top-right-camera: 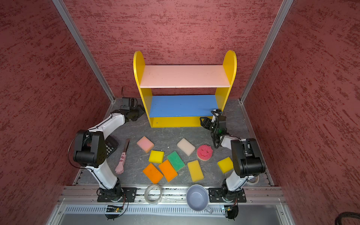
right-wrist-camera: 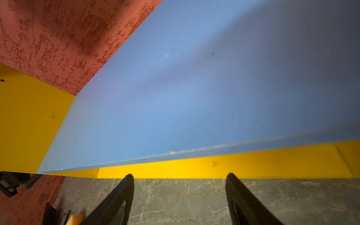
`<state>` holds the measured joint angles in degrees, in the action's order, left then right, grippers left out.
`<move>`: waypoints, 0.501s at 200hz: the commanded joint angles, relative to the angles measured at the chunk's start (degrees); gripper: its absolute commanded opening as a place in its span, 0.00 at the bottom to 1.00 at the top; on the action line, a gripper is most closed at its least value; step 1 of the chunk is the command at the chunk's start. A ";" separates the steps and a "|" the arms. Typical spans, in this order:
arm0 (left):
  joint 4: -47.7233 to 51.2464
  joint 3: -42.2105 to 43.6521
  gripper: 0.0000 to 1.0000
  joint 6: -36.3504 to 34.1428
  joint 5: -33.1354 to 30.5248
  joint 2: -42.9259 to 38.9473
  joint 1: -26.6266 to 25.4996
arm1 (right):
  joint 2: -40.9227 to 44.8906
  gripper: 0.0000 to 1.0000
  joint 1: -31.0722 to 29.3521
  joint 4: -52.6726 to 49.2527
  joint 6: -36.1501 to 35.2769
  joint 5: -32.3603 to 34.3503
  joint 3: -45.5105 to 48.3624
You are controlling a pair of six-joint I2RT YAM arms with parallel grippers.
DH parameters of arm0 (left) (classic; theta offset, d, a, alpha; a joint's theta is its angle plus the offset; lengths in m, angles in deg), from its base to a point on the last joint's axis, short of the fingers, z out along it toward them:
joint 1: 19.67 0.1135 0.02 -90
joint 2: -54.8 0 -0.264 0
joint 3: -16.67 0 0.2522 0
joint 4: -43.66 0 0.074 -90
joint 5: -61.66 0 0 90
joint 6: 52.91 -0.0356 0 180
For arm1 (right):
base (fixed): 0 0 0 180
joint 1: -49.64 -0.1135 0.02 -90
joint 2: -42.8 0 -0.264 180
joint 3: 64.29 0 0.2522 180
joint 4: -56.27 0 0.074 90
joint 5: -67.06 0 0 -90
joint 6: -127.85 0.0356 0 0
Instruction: Place and organize the cleaning sponges onto the shelf
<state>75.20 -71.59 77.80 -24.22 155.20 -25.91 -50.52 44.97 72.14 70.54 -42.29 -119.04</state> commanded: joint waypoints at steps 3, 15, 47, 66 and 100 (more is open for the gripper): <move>0.15 3.38 0.66 0.53 -0.95 -5.63 -0.81 | 4.25 0.75 -0.32 0.03 0.89 -0.38 -0.93; 0.09 5.66 0.67 0.72 -1.70 -7.97 -0.79 | 5.56 0.75 -0.67 -0.75 0.89 0.01 -0.67; -0.03 10.21 0.68 0.40 -2.01 -13.35 -0.63 | 9.48 0.75 -2.49 -3.53 -0.40 1.90 0.43; 0.57 11.93 0.68 -0.10 -1.42 -15.48 -0.78 | 13.08 0.75 -4.44 -6.13 -1.85 4.22 1.76; 0.17 16.01 0.61 0.07 -0.50 -18.65 -2.95 | 17.91 0.70 -8.81 -11.01 -4.27 8.34 3.85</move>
<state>75.53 -57.98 78.22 -25.42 138.66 -26.83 -35.48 38.57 65.93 68.64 -38.27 -116.81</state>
